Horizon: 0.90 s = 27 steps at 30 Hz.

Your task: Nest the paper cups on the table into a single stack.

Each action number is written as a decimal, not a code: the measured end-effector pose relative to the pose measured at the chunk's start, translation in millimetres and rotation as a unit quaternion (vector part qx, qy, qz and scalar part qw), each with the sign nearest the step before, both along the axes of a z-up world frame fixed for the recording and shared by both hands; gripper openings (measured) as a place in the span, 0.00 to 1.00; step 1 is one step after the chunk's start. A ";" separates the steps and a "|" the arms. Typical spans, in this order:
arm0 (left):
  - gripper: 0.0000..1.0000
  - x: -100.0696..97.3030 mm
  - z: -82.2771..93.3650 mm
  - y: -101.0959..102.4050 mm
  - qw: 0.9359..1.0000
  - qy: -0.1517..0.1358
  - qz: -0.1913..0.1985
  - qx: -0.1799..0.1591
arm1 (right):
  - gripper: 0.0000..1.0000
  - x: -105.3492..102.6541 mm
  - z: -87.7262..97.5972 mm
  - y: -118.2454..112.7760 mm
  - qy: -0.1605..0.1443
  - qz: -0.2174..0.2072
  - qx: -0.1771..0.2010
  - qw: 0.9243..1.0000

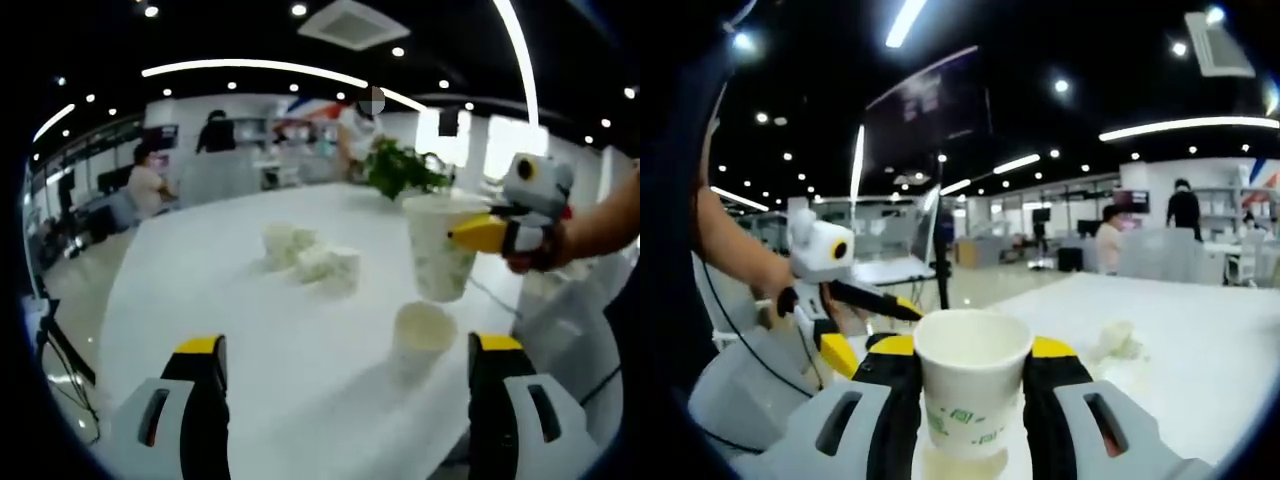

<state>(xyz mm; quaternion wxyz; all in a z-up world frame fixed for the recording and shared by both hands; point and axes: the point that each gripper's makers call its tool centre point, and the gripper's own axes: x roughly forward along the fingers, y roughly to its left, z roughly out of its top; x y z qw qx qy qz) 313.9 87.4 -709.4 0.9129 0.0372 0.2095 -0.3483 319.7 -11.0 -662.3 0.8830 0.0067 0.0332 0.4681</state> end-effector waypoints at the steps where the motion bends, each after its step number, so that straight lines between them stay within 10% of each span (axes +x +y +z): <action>1: 0.99 0.0 0.0 0.2 1.000 0.001 0.001 -0.001 | 0.36 -0.2 -1.4 0.6 0.000 -0.001 -0.001 1.000; 27: 0.99 -6.2 -3.8 -0.3 1.000 0.008 -0.005 -0.003 | 0.37 0.9 -50.4 13.0 0.029 -0.003 -0.030 0.999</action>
